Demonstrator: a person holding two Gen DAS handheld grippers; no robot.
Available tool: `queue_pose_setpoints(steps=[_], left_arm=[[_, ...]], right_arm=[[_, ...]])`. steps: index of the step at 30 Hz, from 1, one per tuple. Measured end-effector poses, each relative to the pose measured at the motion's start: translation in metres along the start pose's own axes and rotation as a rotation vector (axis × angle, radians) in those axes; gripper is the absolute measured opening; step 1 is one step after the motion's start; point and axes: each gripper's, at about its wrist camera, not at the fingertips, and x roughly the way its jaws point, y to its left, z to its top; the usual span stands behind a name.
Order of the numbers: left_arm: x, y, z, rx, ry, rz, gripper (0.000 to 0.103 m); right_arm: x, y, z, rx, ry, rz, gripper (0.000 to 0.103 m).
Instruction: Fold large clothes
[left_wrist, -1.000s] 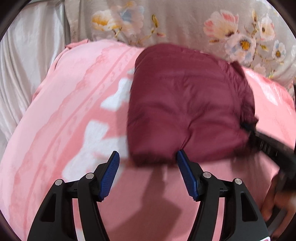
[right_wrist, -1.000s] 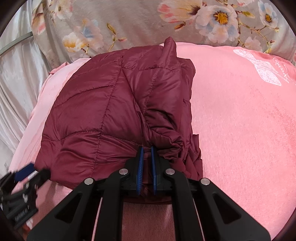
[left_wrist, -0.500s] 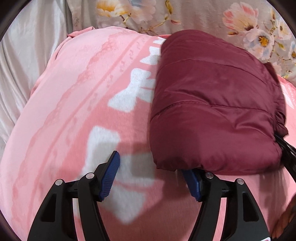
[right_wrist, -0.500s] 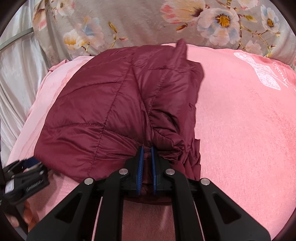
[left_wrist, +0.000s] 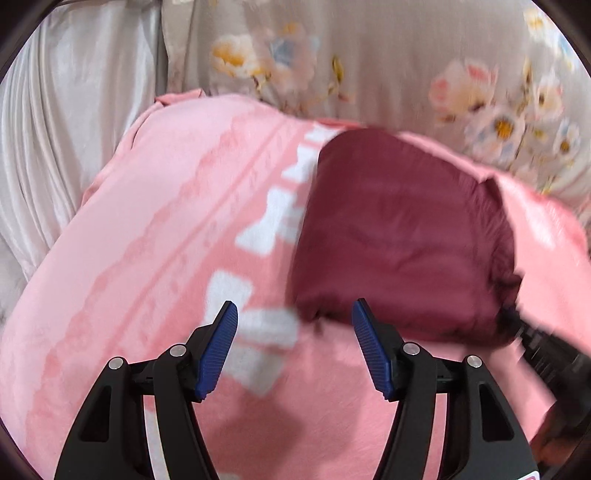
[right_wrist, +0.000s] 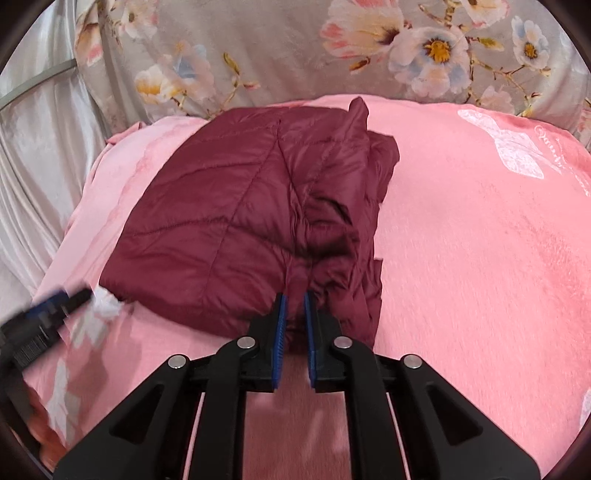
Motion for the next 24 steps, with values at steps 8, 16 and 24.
queue_pose_setpoints(steps=[8,16,24], left_arm=[[0.058,-0.017,-0.002,0.013,0.121,0.028,0.064],[0.086,-0.024,-0.003,0.01,0.13,0.026,0.074],[0.066,-0.026,-0.017,0.013,0.071,0.067,0.077]], right_arm=[[0.022,0.002,-0.006,-0.04,0.057,-0.037,0.008],[0.047,0.003,0.011,-0.092,0.036,-0.087,0.007],[0.008,-0.004,-0.009,-0.025,-0.042,-0.036,0.036]])
